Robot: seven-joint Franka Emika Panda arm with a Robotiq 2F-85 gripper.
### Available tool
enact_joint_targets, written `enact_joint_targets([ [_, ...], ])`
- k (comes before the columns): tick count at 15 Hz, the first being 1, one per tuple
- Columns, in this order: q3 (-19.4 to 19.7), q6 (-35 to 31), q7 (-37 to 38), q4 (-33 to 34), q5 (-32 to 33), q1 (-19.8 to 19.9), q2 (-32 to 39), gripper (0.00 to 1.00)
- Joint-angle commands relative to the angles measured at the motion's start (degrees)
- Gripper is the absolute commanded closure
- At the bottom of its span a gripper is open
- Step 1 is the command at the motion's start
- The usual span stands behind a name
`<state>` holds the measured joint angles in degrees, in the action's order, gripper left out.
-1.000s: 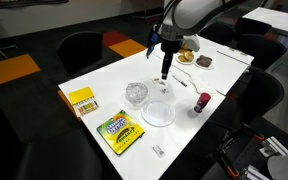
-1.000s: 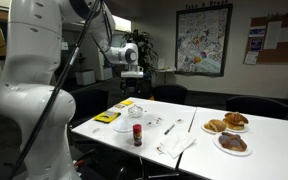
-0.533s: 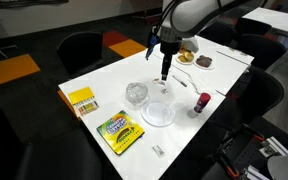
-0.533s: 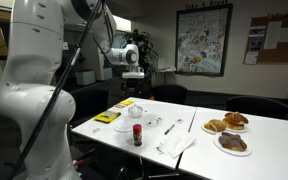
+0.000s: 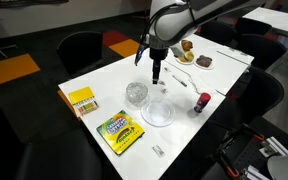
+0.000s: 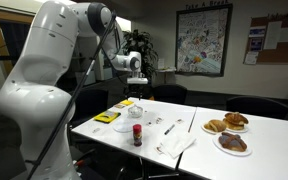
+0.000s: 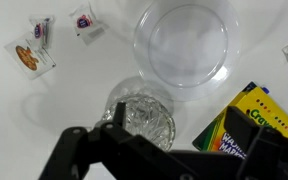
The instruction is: Take the lid of the glass container, put some candy in it and put the lid back on
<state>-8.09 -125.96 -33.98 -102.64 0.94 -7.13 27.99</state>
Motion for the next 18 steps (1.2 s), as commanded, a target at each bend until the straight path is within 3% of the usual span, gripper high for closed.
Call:
enact_joint_targets([
  [1, -2.0, 1.5, -3.0, 6.9, 1.6, 0.9, 5.8, 0.0],
  [8, -2.4, 2.1, -3.2, 13.7, 6.8, -0.6, 12.0, 0.0],
  [18, -3.7, 3.1, -6.5, 20.2, 6.8, -0.5, 17.7, 0.0],
])
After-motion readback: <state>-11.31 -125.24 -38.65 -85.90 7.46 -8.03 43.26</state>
